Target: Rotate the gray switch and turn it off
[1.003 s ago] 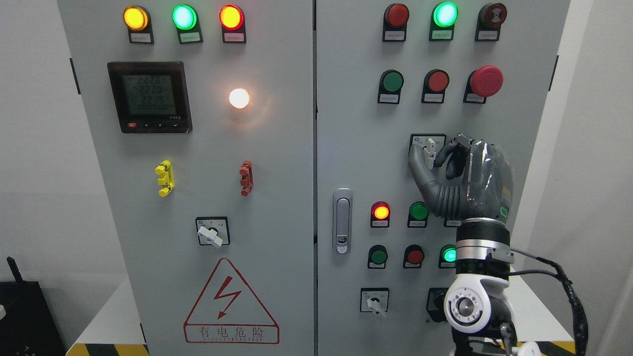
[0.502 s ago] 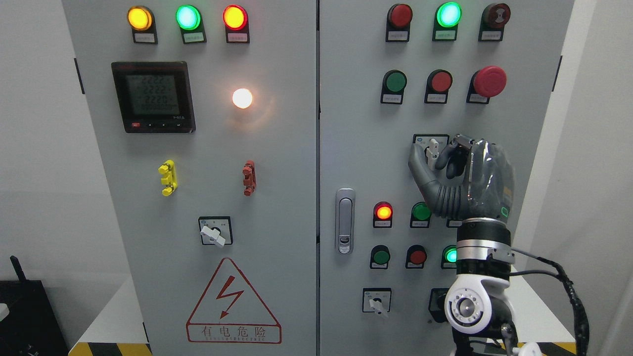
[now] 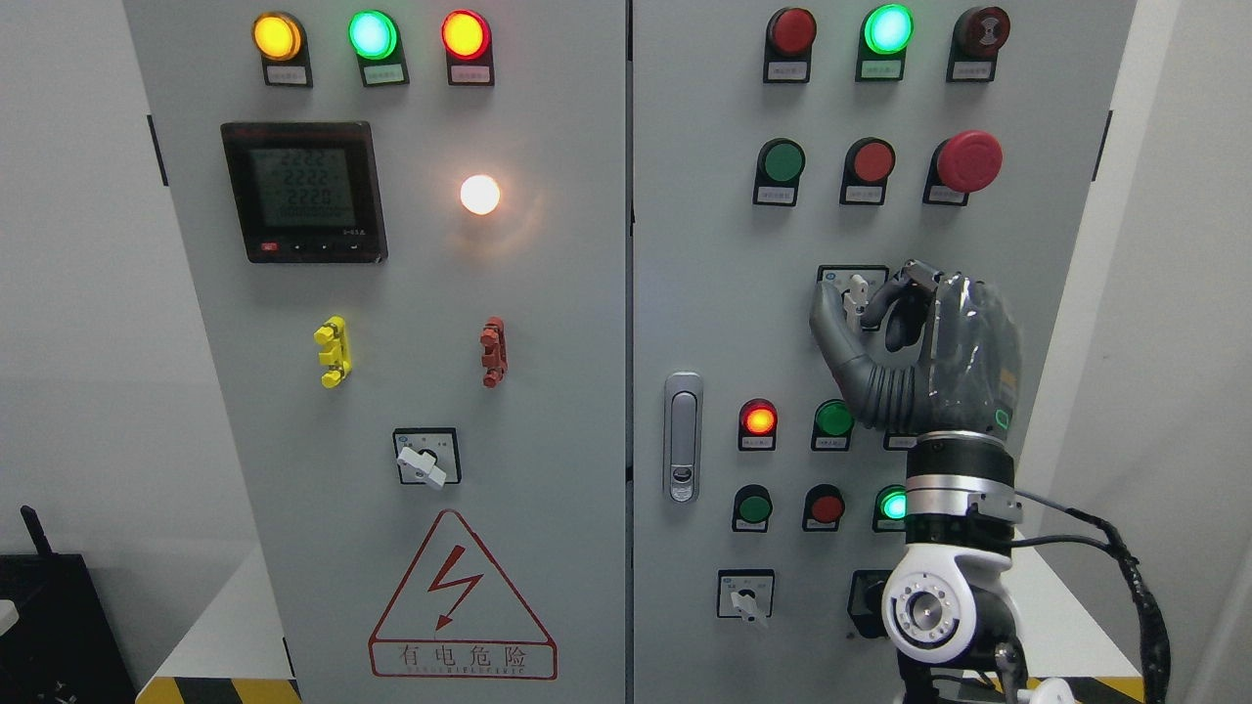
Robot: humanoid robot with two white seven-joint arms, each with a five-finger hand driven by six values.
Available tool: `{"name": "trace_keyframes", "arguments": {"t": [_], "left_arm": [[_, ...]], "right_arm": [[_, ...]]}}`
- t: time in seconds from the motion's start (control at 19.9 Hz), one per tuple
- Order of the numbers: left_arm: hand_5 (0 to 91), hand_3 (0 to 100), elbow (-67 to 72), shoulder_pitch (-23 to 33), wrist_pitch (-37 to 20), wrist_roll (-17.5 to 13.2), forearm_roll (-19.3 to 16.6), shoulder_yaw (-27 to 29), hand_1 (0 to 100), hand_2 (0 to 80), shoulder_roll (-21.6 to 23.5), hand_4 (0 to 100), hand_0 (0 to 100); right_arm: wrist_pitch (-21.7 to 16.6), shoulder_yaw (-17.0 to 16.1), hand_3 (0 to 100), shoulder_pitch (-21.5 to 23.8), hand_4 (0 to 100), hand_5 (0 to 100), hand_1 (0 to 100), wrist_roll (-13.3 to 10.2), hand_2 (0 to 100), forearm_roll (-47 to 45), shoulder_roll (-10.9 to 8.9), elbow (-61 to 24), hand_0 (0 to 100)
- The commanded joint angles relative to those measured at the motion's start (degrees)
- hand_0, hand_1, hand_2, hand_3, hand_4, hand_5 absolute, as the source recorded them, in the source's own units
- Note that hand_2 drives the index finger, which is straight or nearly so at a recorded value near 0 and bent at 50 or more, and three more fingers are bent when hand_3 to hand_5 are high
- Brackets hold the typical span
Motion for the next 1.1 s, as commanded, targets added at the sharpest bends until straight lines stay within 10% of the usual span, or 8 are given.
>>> {"name": "trace_keyframes", "arguments": {"t": [0.0,0.7,1.05], "left_arm": [[0.0,0,-1.5,-0.53,0.26,-0.05,1.14,0.44,39,0.0,0.0,0,12],[0.0,0,-1.5,-0.53,0.26,-0.05,1.14,0.44,39,0.0,0.0,0,12],[0.0,0,-1.5,-0.53,0.26,-0.05,1.06,0.44,39,0.0,0.0,0,12]], "right_arm": [[-0.3,-0.03,100,0.49,95,100,43,-0.08,72,0.0,-0.62,-1.96,25],[-14.8,-0.99,99,8.31,93,95,39,-6.75,62,-0.35,-6.59,-9.26,25],[-20.95,-1.08,50,13.4,34,23,34,-5.35,44,-2.1,-12.74,-12.51,31]]}}
